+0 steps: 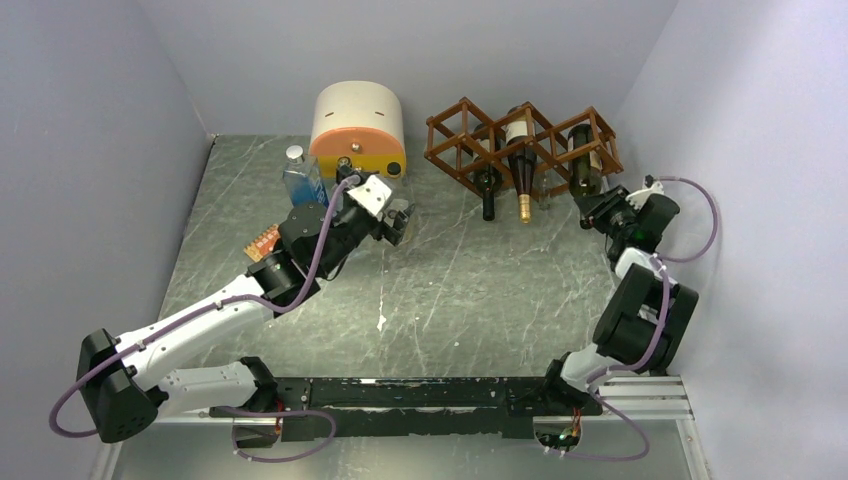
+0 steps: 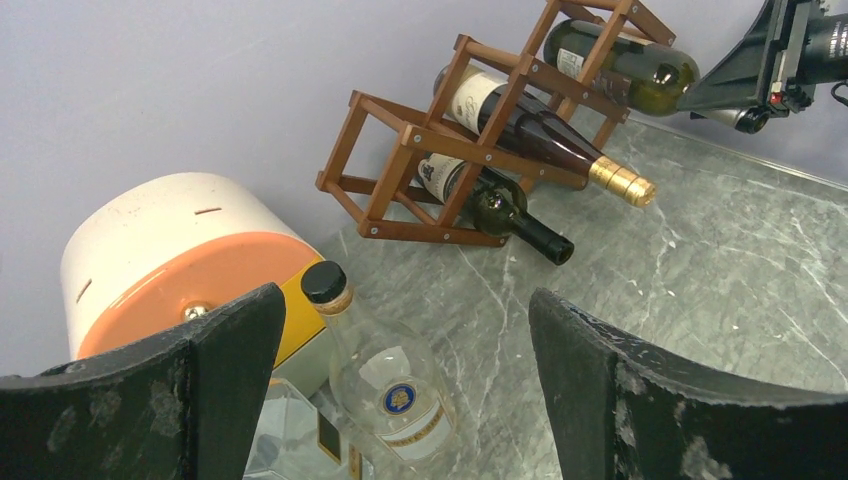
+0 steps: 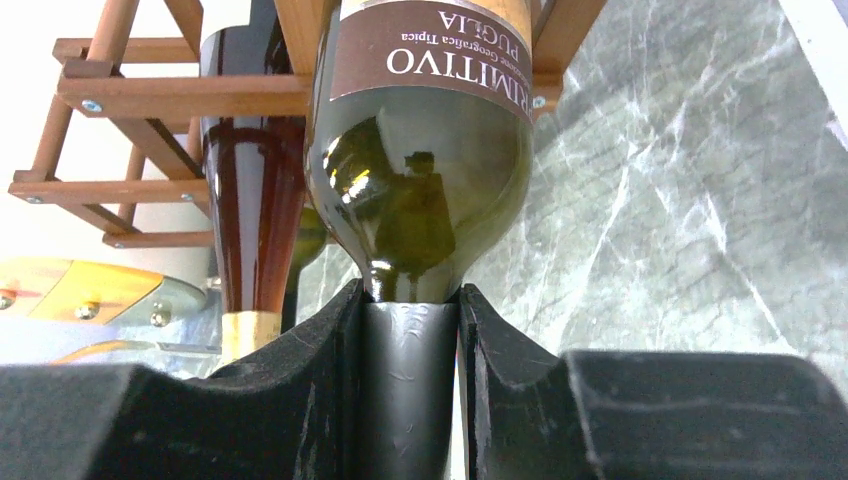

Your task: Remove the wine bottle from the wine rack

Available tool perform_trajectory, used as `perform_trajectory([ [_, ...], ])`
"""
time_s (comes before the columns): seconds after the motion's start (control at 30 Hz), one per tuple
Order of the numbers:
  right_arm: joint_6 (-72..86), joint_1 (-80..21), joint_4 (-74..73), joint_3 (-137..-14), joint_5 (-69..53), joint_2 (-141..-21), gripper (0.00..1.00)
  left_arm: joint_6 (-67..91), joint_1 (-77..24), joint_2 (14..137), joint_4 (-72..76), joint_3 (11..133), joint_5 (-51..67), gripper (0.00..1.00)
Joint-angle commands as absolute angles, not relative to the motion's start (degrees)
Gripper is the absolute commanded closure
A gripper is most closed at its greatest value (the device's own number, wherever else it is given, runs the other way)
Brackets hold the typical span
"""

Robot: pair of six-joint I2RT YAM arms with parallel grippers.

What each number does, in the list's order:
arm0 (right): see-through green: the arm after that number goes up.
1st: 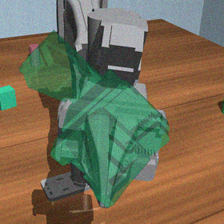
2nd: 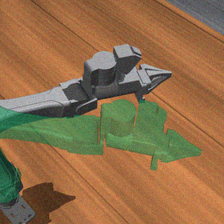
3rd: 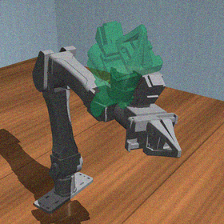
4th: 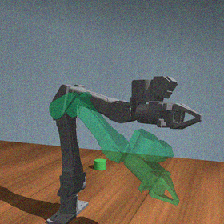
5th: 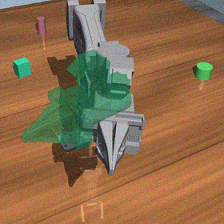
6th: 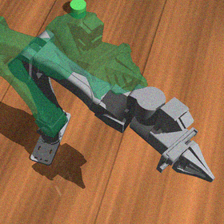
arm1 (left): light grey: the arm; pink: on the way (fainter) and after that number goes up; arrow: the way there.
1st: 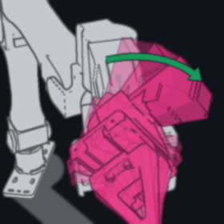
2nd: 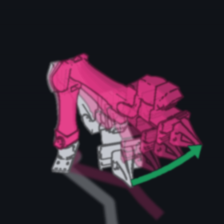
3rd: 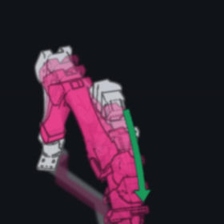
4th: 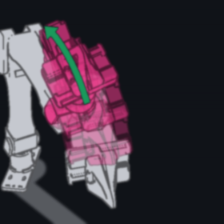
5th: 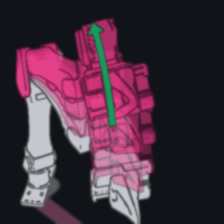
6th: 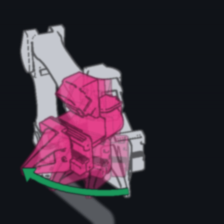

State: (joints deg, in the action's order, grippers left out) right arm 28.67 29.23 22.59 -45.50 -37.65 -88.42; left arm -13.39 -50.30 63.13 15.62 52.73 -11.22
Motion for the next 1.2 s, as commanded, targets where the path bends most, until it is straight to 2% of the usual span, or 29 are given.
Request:
perform_trajectory([
  [0.0,32.04,28.96,29.86,-41.64,-43.07,-81.88,1.0,-14.58,-51.25,63.24,16.52,52.38,-11.49,0.05],
  [0.6,36.64,29.71,7.46,-33.38,-36.72,-52.55,1.0,-16.86,-57.13,63.07,17.05,51.59,-15.04,0.05],
  [1.17,40.02,29.71,-9.8,-37.75,-36.25,-43.26,1.0,-16.81,-57.13,63.71,16.88,51.84,-15.08,0.06],
])
